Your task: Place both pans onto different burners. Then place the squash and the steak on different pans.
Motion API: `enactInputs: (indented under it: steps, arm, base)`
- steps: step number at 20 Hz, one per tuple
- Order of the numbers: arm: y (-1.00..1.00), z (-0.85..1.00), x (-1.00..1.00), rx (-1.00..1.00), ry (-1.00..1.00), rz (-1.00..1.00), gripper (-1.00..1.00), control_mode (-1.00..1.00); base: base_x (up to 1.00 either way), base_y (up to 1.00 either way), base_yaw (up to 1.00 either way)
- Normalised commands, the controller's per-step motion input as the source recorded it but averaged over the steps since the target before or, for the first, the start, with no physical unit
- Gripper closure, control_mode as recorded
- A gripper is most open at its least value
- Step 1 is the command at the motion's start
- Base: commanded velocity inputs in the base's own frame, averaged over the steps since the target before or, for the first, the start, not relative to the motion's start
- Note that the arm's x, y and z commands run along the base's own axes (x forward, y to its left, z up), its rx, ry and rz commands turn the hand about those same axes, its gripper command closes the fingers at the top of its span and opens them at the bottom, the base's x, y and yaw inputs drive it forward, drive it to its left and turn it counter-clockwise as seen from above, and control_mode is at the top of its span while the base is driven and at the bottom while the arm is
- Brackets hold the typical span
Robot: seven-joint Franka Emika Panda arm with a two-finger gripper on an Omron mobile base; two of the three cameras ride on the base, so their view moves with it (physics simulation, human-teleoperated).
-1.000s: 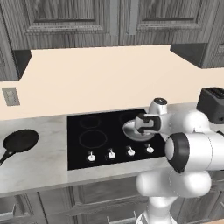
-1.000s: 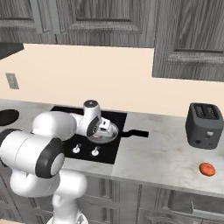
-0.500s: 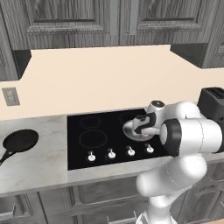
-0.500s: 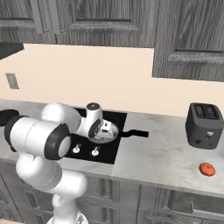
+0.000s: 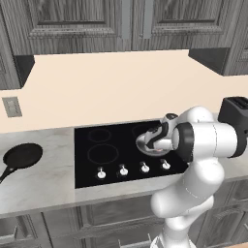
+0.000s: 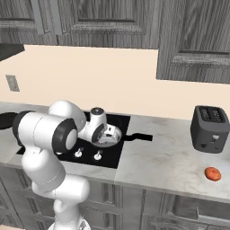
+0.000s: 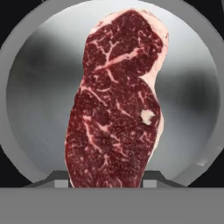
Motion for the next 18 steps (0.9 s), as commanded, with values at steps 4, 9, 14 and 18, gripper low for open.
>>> enactInputs:
  steps: [4,9,14,18]
  arm:
    - [0.00,-0.13,0.02,0.00,0.00,0.03,1.00,-1.00]
    - [0.00,-0.09,0.00,0.00,0.00,0.03,1.00,-1.00]
    - [0.00,-0.02,0.00,0.00,0.00,0.03,-1.00,-1.00]
    - [0.00,0.00,0.00,0.00,0.00,0.01,-1.00,-1.00]
  base:
    - [0.00,0.00,0.00]
    - [0.00,0.00,0.00]
    - [0.00,0.00,0.00]
    - [0.00,0.00,0.00]
